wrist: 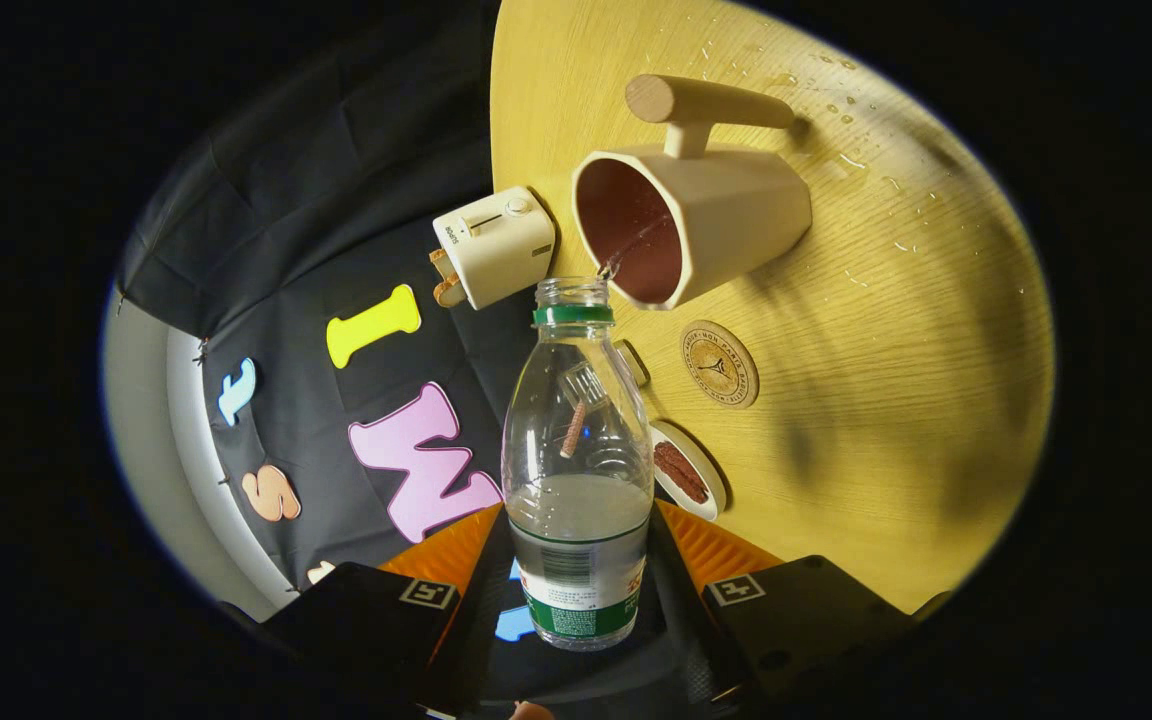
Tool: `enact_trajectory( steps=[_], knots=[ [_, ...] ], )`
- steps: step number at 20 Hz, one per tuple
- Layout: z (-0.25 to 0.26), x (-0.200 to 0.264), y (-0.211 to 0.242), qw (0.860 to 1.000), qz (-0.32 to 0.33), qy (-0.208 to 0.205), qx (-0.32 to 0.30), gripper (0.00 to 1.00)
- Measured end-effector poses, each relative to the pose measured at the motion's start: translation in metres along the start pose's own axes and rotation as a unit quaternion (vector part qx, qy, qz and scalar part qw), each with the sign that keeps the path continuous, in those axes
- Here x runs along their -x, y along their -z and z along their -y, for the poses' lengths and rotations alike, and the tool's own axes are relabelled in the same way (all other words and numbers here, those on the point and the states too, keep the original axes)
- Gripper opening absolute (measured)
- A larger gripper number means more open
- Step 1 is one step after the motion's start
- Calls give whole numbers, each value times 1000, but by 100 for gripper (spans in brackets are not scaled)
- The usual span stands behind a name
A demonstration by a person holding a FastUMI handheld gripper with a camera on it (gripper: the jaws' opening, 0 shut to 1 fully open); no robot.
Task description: Take the bottle from table, then pour the juice into the cup, finally place the bottle on the coaster
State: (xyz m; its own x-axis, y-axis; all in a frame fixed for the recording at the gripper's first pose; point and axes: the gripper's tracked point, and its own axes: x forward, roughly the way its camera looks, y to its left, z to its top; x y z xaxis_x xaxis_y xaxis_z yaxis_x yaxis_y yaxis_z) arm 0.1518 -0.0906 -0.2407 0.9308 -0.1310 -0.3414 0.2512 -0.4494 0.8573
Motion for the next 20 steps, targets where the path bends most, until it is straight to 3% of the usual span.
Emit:
enact_trajectory(
  steps=[20],
  knots=[
    [-59, 3, 2, 990, 26, -68, -124, 76]
  ],
)
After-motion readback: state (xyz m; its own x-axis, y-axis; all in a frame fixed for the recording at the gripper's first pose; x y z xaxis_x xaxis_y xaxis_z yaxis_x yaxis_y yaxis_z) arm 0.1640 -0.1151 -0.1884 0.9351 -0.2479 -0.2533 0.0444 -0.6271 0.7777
